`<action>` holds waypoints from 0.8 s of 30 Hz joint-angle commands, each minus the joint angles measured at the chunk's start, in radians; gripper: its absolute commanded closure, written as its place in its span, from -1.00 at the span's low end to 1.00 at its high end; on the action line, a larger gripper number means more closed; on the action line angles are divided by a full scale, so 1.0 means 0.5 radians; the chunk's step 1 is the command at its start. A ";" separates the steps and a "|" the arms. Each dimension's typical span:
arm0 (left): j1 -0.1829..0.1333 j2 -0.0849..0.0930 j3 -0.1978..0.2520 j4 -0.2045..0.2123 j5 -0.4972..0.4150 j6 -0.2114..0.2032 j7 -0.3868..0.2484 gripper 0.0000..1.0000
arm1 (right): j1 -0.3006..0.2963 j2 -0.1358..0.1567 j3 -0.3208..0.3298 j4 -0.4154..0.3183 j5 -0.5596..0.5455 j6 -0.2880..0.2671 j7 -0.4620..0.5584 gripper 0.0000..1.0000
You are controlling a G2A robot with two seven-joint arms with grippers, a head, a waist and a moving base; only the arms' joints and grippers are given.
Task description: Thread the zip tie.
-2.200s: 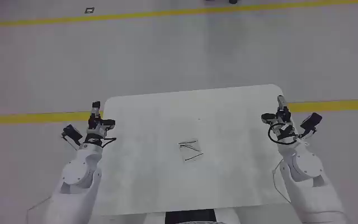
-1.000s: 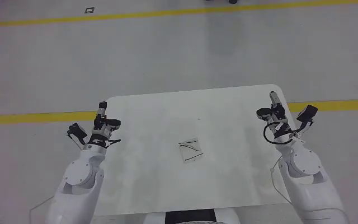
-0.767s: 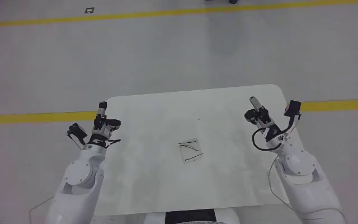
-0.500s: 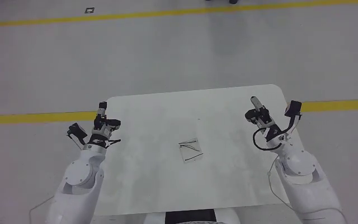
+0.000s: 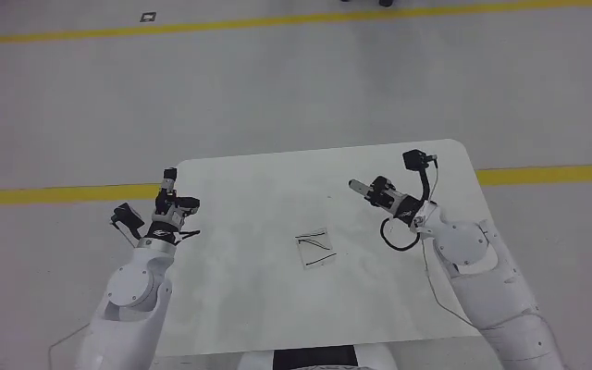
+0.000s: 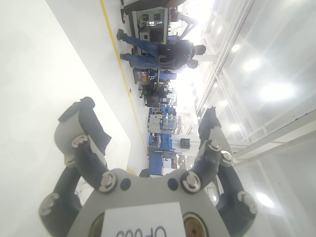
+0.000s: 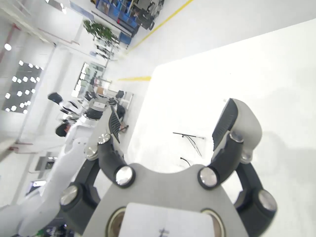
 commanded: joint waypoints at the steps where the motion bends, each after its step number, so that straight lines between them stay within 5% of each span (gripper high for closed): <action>1: 0.000 0.000 0.000 0.000 0.000 0.000 0.000 -1.00 | -0.003 0.000 0.003 -0.001 0.010 0.001 -0.004 -1.00; 8: 0.000 0.000 0.000 0.000 0.000 0.000 0.000 -1.00 | 0.005 0.002 -0.008 -0.011 -0.037 -0.010 0.021 -1.00; 11: 0.000 0.000 0.000 0.000 0.000 0.000 0.000 -1.00 | 0.117 0.010 -0.104 -0.013 -0.307 -0.004 0.200 -1.00; 17: 0.000 0.000 0.000 0.000 0.000 0.000 0.000 -1.00 | 0.324 0.002 -0.295 0.103 -0.480 -0.020 0.477 -1.00; 24: 0.000 0.000 0.000 0.000 0.000 0.000 0.000 -1.00 | 0.382 -0.001 -0.378 0.134 -0.532 -0.074 0.576 -1.00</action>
